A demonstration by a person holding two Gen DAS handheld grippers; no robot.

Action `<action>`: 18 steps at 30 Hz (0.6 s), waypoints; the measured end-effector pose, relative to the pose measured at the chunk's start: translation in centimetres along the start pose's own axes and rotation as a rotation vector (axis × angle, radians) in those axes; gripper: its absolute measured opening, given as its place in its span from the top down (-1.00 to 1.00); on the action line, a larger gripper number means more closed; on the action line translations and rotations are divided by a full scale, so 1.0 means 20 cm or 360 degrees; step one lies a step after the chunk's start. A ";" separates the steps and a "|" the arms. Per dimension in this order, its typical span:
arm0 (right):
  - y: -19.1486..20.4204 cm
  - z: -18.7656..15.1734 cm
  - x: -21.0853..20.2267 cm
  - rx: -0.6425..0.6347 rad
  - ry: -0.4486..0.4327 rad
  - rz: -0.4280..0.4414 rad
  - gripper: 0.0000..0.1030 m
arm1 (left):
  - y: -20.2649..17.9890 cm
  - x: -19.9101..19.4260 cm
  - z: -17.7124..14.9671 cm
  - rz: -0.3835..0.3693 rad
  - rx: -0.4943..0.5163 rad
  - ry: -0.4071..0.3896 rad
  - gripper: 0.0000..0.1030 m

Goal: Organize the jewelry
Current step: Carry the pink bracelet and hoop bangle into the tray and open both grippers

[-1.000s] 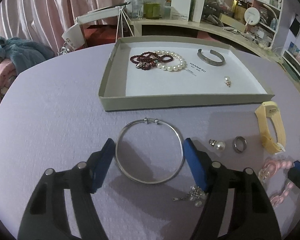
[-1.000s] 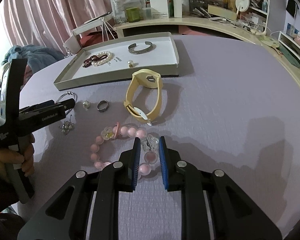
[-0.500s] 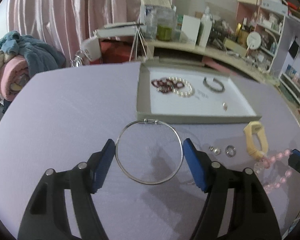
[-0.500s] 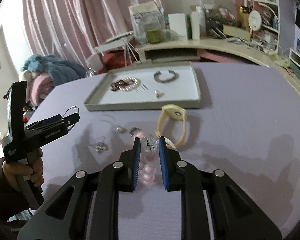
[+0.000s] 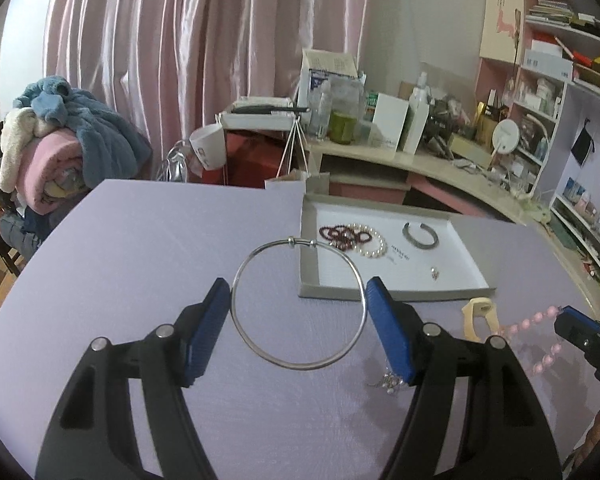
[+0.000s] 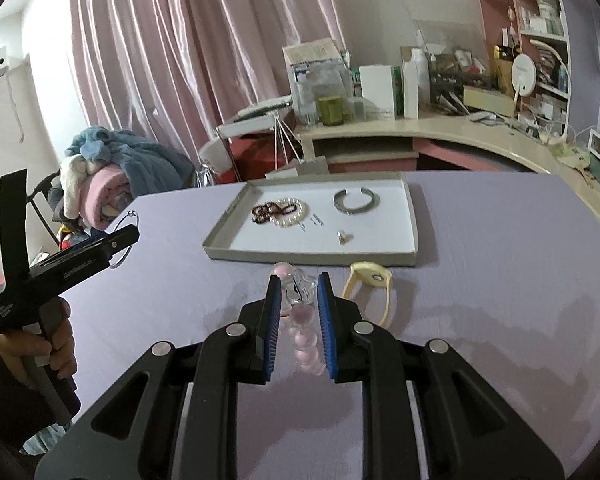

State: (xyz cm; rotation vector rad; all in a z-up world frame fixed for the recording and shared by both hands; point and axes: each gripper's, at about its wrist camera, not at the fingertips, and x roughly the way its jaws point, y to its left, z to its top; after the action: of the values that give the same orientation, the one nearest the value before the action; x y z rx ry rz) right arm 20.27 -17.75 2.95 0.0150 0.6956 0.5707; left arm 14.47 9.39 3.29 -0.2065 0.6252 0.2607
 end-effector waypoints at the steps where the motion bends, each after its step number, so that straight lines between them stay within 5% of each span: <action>1: 0.00 0.00 0.00 -0.0001 -0.0011 0.0001 0.63 | 0.00 -0.01 0.01 0.0000 -0.0006 -0.0009 -0.35; 18: -0.04 0.24 -0.06 -0.0063 -0.0224 -0.0063 0.63 | 0.00 -0.12 0.11 -0.0023 -0.0020 -0.0105 -0.35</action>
State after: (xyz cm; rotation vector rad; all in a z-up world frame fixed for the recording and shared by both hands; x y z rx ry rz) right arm 22.76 -18.14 7.25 0.0045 0.5464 0.5402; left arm 13.78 9.55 6.60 -0.2139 0.5568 0.2568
